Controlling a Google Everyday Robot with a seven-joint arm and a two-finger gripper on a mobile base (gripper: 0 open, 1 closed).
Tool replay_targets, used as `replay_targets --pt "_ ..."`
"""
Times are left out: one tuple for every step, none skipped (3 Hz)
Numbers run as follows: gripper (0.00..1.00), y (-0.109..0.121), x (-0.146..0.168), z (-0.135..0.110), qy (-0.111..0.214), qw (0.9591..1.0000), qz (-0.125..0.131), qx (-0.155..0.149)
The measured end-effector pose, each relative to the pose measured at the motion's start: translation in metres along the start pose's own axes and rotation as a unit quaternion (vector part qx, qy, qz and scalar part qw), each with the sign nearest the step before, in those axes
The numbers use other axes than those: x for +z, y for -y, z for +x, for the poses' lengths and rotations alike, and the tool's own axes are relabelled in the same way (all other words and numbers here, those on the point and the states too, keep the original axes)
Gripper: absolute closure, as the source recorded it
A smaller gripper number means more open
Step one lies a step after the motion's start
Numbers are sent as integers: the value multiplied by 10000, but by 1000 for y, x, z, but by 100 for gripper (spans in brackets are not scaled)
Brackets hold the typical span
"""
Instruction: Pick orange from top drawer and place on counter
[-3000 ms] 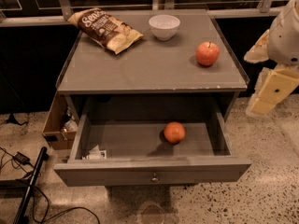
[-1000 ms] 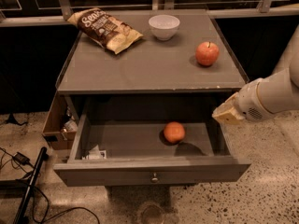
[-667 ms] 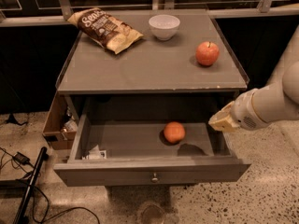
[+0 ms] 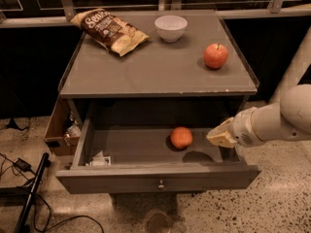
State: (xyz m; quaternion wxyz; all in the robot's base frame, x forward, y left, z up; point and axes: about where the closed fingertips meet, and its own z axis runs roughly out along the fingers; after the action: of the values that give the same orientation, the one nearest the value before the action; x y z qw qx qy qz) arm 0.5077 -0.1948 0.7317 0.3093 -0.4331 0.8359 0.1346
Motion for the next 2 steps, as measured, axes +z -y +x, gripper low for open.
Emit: replay_targets --pt "21 -3 22 -2 295 9995 -54 68" --pt "21 -3 36 -5 456 9989 -90 67"
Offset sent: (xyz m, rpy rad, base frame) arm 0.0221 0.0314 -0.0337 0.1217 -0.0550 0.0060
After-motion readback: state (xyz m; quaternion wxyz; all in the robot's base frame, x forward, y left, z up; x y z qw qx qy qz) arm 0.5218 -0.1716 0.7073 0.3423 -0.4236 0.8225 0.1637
